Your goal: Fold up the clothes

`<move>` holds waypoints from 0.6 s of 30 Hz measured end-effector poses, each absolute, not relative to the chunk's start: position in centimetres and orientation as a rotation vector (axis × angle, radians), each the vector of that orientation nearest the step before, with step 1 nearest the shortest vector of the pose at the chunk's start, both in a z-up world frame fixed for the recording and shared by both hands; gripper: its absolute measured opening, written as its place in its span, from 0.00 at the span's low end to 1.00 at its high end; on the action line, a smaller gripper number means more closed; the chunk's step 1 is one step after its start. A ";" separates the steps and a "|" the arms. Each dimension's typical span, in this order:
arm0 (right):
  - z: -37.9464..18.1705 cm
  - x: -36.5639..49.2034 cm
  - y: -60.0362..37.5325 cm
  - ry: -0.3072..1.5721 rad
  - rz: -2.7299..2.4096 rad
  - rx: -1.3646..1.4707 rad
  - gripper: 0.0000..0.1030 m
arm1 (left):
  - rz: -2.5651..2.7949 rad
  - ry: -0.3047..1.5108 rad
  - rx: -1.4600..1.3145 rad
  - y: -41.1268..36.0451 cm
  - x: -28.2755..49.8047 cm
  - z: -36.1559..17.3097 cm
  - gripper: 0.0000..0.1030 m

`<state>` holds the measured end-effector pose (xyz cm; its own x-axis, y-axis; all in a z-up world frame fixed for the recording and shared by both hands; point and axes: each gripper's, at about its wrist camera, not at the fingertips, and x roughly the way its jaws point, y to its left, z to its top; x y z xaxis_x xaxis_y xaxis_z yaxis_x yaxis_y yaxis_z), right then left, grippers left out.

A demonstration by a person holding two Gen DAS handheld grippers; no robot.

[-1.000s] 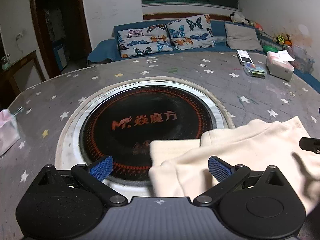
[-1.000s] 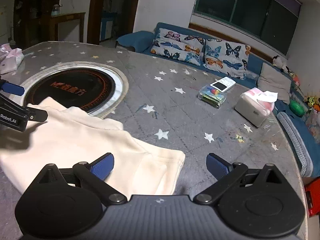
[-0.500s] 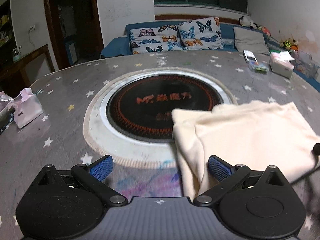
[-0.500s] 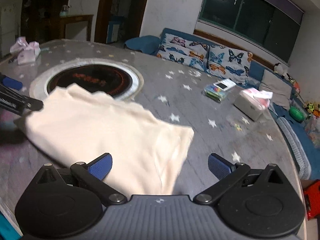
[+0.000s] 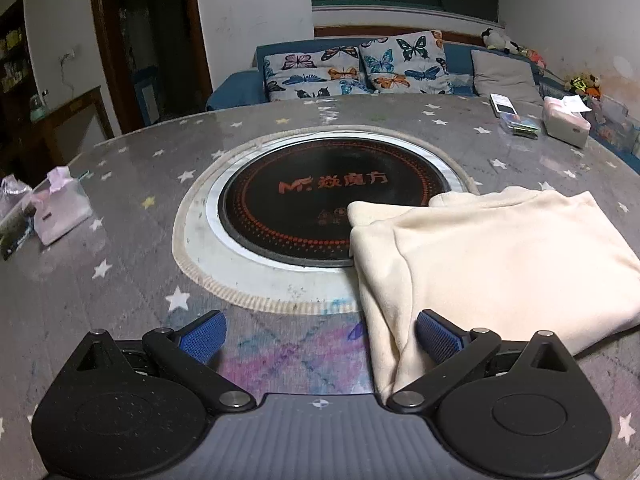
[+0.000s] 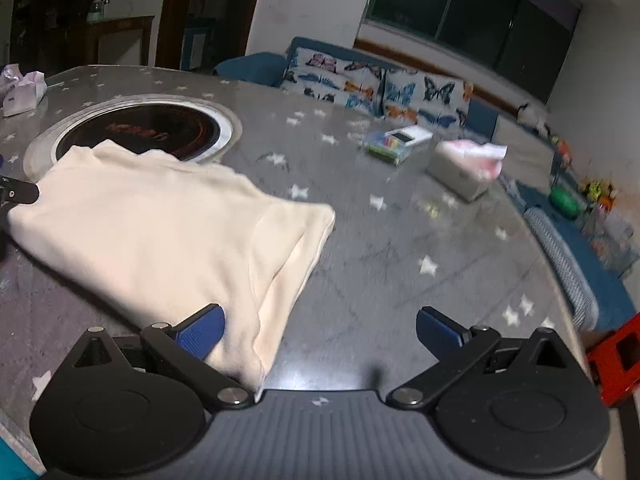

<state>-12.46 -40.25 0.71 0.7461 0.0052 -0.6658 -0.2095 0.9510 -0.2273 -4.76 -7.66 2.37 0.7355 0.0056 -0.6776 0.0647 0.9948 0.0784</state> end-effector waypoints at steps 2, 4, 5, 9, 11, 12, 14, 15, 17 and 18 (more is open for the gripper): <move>1.2 -12.6 -40.2 0.702 0.122 -0.302 1.00 | -0.030 0.744 0.093 -7.4 -4.8 2.5 1.00; 1.8 -12.5 -40.1 0.678 0.125 -0.302 1.00 | -0.028 0.739 0.093 -7.4 -4.6 2.6 1.00; 2.1 -12.3 -40.0 0.669 0.128 -0.300 1.00 | -0.027 0.736 0.094 -7.4 -4.6 2.7 1.00; 2.4 -11.2 -39.5 0.655 0.146 -0.296 1.00 | -0.021 0.753 0.091 -7.3 -4.2 2.0 1.00; 2.1 -10.4 -39.2 0.666 0.155 -0.304 1.00 | -0.021 0.751 0.090 -7.2 -4.1 2.1 1.00; 1.8 -10.0 -39.1 0.674 0.159 -0.308 1.00 | -0.021 0.750 0.089 -7.1 -4.1 2.1 1.00; 1.6 -9.3 -38.9 0.681 0.161 -0.317 1.00 | -0.020 0.748 0.087 -7.0 -4.1 2.2 1.00; 1.6 -8.8 -38.8 0.680 0.162 -0.321 1.00 | -0.020 0.747 0.086 -7.0 -4.1 2.2 1.00; 1.6 -7.9 -38.7 0.674 0.158 -0.322 1.00 | -0.020 0.739 0.086 -7.0 -3.9 2.4 1.00; 1.6 -7.3 -38.7 0.670 0.155 -0.324 1.00 | -0.018 0.738 0.086 -7.0 -3.7 2.4 1.00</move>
<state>-7.26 -38.68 1.64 0.7745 0.0367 -0.6314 -0.2434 0.9388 -0.2439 -3.70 -7.04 2.44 0.7395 0.0142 -0.6730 0.0467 0.9963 0.0723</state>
